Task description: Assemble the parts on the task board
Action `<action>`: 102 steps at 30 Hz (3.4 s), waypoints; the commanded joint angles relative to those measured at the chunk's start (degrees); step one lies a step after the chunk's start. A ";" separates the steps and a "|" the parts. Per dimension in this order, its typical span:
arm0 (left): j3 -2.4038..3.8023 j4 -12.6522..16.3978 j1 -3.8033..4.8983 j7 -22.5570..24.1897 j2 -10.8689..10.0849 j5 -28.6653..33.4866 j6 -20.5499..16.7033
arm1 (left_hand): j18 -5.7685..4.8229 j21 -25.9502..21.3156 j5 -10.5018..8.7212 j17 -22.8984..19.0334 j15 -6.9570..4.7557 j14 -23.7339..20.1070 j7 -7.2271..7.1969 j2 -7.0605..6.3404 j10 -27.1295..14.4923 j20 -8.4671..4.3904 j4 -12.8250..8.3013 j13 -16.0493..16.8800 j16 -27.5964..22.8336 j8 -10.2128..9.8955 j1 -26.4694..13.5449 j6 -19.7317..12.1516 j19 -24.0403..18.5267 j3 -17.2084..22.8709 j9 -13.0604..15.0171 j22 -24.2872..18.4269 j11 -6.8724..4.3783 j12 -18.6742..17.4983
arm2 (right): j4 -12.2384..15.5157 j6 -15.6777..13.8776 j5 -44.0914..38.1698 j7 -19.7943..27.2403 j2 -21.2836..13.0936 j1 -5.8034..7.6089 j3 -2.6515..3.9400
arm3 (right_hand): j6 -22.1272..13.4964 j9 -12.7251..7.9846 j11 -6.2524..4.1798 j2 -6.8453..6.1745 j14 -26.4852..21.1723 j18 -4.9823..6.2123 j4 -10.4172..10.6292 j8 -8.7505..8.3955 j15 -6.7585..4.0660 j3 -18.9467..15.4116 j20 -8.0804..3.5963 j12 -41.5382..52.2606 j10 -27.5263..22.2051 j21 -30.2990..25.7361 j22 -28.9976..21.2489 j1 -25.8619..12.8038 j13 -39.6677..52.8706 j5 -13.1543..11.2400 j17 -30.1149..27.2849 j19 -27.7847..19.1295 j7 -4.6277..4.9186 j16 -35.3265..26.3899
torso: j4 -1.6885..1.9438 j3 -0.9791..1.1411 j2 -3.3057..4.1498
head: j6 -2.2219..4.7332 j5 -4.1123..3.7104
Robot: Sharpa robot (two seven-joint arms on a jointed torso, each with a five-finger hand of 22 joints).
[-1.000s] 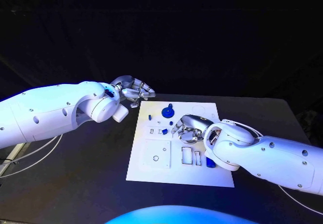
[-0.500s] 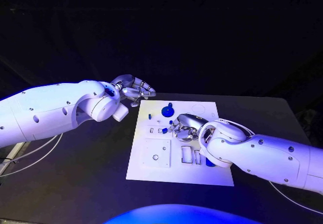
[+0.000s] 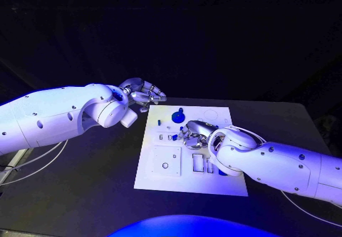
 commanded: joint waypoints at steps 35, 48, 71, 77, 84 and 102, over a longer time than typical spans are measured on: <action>0.05 0.00 0.04 0.56 0.04 -0.14 1.28 | 0.24 0.20 0.01 5.92 0.43 1.97 0.25 -0.08 0.02 0.26 -0.04 -0.10 0.22 -0.39 0.43 0.23 0.04 0.41 -0.06 0.03 0.38 -0.23 | -2.98 1.61 -2.61 -0.08 1.91 -0.26 0.00 | 0.47 -0.12 -0.05 0.19 5.98 -0.44 -0.31 0.05 -0.05 0.10 -0.01 0.23 2.77 -0.23 0.09 -0.63 10.01 0.54 15.09 -0.02 0.09 0.36 | -0.05 0.09 0.03 | -0.55 0.20; 0.05 -0.12 0.05 0.50 -0.09 -0.19 1.39 | 0.23 0.25 0.01 5.98 0.46 2.00 0.29 -0.17 -0.06 0.30 -0.03 -0.16 0.30 -0.65 0.41 0.39 0.08 0.53 -0.30 0.11 0.41 -0.25 | -3.21 1.26 -2.81 -0.08 1.77 -0.25 0.00 | 0.50 -0.12 -0.03 0.20 5.98 -0.47 -0.32 0.06 -0.04 0.08 -0.01 0.26 2.78 -0.08 0.21 -0.64 10.03 0.57 15.09 0.04 0.11 0.36 | -0.05 0.05 -0.02 | -0.75 0.15; 0.05 -0.15 0.07 0.45 -0.28 -0.23 1.52 | 0.23 0.25 0.01 5.98 0.46 2.00 0.29 -0.17 -0.06 0.30 -0.03 -0.16 0.30 -0.65 0.41 0.39 0.08 0.53 -0.30 0.11 0.41 -0.25 | -4.24 0.52 -3.75 0.39 2.56 -0.24 0.03 | 0.58 -0.13 0.01 0.24 5.98 -0.48 -0.34 0.07 0.00 0.03 0.01 0.30 2.79 -0.07 0.22 -0.67 10.06 0.58 15.09 0.05 0.15 0.36 | -0.02 0.04 -0.01 | -0.87 0.21; 0.05 -0.13 0.08 0.42 -0.32 -0.27 1.49 | 0.23 0.25 0.01 5.98 0.46 2.00 0.29 -0.17 -0.06 0.30 -0.03 -0.16 0.30 -0.65 0.41 0.39 0.08 0.53 -0.30 0.11 0.41 -0.25 | -4.20 0.75 -3.64 0.58 2.74 -0.24 0.03 | 0.61 -0.13 0.02 0.29 5.98 -0.50 -0.33 0.08 0.02 0.00 0.03 0.33 2.80 -0.01 0.28 -0.69 10.07 0.51 15.09 0.08 0.14 0.36 | -0.04 0.05 0.01 | -0.91 0.22; 0.05 -0.12 0.08 0.39 -0.34 -0.31 1.54 | 0.22 0.27 0.01 6.00 0.48 2.01 0.30 -0.22 -0.11 0.32 -0.06 -0.20 0.33 -0.82 0.44 0.48 0.09 0.62 -0.45 0.14 0.42 -0.27 | -4.44 0.71 -3.60 0.50 2.88 -0.22 0.04 | 0.63 -0.13 0.02 0.31 5.98 -0.49 -0.33 0.08 0.02 -0.02 0.04 0.34 2.81 -0.04 0.26 -0.70 10.08 0.47 15.09 0.06 0.14 0.36 | -0.01 0.06 -0.01 | -0.95 0.24; 0.05 -0.06 0.09 0.31 -0.45 -0.23 1.82 | 0.22 0.27 0.01 6.00 0.48 2.01 0.30 -0.22 -0.11 0.32 -0.06 -0.20 0.33 -0.82 0.44 0.48 0.09 0.62 -0.45 0.14 0.42 -0.27 | -4.51 1.48 -3.85 -0.08 2.32 -0.05 0.05 | 0.66 -0.14 0.01 0.36 5.98 -0.51 -0.33 0.07 0.04 -0.06 0.05 0.34 2.81 0.03 0.33 -0.72 10.08 0.40 15.09 0.10 0.13 0.36 | -0.06 0.02 -0.04 | -0.91 0.37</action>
